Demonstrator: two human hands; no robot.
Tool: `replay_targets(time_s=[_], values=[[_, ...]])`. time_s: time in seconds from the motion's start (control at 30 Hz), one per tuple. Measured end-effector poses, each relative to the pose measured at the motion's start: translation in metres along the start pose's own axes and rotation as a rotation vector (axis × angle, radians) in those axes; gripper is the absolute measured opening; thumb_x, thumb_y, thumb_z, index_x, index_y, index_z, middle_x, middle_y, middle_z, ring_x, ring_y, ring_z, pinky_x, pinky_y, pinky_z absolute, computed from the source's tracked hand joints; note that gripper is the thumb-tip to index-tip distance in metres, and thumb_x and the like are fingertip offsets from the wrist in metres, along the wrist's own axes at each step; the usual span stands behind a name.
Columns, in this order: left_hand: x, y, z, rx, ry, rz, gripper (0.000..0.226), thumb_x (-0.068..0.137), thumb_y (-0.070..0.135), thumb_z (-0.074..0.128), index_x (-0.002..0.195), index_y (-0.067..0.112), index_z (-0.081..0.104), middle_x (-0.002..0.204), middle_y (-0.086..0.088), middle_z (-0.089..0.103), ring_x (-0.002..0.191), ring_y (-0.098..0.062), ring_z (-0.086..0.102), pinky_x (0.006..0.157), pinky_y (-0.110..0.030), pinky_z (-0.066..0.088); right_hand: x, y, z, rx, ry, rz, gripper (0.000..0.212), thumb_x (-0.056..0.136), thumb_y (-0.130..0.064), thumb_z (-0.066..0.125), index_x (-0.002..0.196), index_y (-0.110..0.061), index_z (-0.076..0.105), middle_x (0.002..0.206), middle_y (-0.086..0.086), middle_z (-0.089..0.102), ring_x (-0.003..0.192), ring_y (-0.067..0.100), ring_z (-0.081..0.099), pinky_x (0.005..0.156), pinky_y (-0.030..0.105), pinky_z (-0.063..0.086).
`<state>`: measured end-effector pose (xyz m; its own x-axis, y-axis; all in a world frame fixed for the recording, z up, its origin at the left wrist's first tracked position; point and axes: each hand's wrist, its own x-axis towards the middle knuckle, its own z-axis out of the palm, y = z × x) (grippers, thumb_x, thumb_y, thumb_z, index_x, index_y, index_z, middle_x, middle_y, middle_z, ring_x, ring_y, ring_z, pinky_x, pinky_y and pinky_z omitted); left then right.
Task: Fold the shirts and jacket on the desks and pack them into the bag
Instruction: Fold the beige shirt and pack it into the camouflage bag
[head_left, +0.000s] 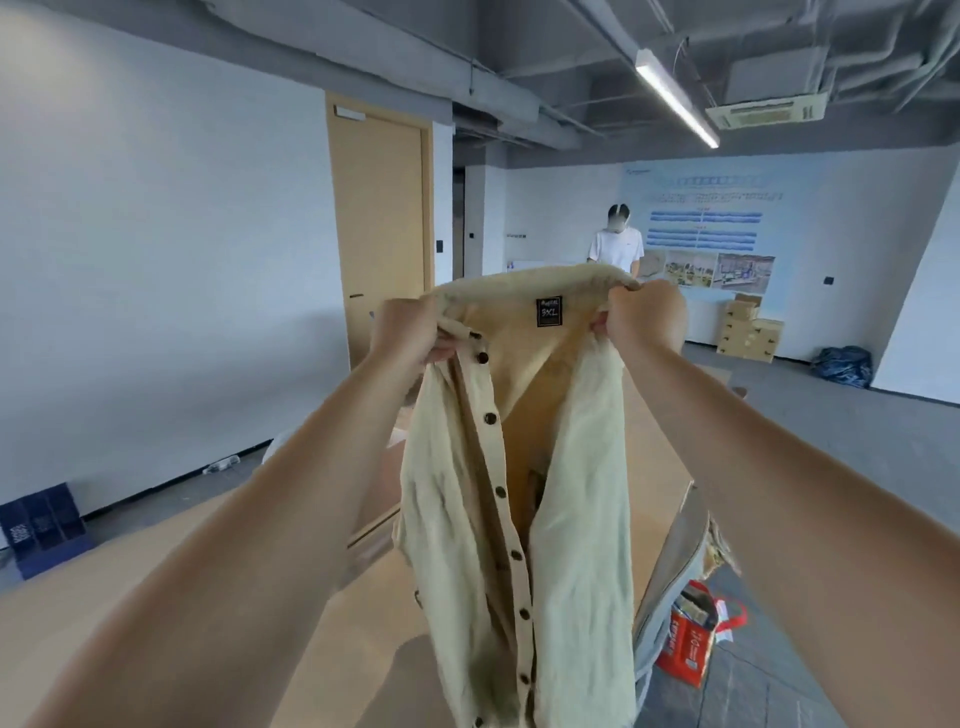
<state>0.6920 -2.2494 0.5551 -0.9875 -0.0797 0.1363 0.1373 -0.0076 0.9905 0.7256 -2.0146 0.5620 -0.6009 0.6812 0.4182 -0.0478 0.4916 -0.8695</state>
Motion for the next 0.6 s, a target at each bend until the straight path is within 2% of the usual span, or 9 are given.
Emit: replay_targets(time_s=[0.1,0.2,0.3,0.37,0.47,0.53,0.6], values=[[0.014,0.022,0.001,-0.061,0.006,0.020,0.017,0.098,0.011,0.044,0.088,0.004,0.058,0.089,-0.018,0.073,0.083,-0.028,0.073,0.081,-0.039,0.060,0.009,-0.016,-0.005,-0.118,-0.064,-0.127,0.019,0.085,-0.014,0.049,0.076,-0.009,0.065,0.068,0.002,0.066,0.062,0.021,0.060,0.053,0.030,0.044],[0.021,0.016,0.004,0.054,-0.001,0.069,0.023,0.096,0.012,0.048,0.079,0.004,0.062,0.068,-0.010,0.073,0.078,-0.026,0.060,0.076,-0.038,0.050,0.013,-0.003,0.001,-0.257,-0.112,-0.171,0.025,0.093,-0.025,0.044,0.085,-0.008,0.062,0.077,0.004,0.060,0.079,0.031,0.059,0.063,0.033,0.039],[0.020,-0.007,0.008,0.205,-0.052,0.118,0.026,0.096,0.022,0.045,0.095,0.006,0.066,0.077,-0.007,0.073,0.076,-0.024,0.056,0.072,-0.036,0.047,0.011,0.026,0.012,-0.246,-0.113,-0.136,0.037,0.097,-0.034,0.037,0.087,-0.009,0.063,0.087,0.010,0.062,0.089,0.034,0.060,0.066,0.033,0.037],[0.022,-0.021,0.010,0.271,-0.073,0.135,0.029,0.096,0.031,0.047,0.094,0.008,0.064,0.081,-0.008,0.067,0.077,-0.023,0.057,0.069,-0.036,0.044,0.009,0.044,0.017,-0.212,-0.083,-0.104,0.045,0.093,-0.044,0.036,0.090,-0.011,0.067,0.101,0.012,0.067,0.084,0.028,0.062,0.061,0.030,0.037],[0.026,-0.036,0.018,0.337,-0.077,0.164,0.036,0.095,0.038,0.049,0.098,0.007,0.067,0.085,-0.011,0.064,0.077,-0.028,0.063,0.067,-0.037,0.046,0.009,0.061,0.019,-0.213,-0.077,-0.043,0.043,0.096,-0.043,0.041,0.095,-0.007,0.066,0.083,0.003,0.069,0.067,0.017,0.057,0.050,0.027,0.031],[0.029,-0.046,0.026,0.327,-0.118,0.140,0.038,0.097,0.040,0.048,0.093,0.008,0.068,0.083,-0.008,0.071,0.085,-0.036,0.070,0.071,-0.042,0.054,0.012,0.070,0.024,-0.238,-0.114,-0.036,0.043,0.099,-0.041,0.044,0.084,-0.007,0.067,0.078,0.005,0.068,0.071,0.025,0.060,0.052,0.029,0.035],[0.032,-0.057,0.036,0.318,-0.176,0.107,0.041,0.100,0.041,0.047,0.087,0.009,0.070,0.082,-0.009,0.077,0.094,-0.038,0.071,0.084,-0.048,0.057,0.017,0.080,0.035,-0.264,-0.133,-0.037,0.042,0.099,-0.043,0.048,0.083,-0.009,0.067,0.078,0.006,0.068,0.076,0.029,0.062,0.059,0.032,0.044]])
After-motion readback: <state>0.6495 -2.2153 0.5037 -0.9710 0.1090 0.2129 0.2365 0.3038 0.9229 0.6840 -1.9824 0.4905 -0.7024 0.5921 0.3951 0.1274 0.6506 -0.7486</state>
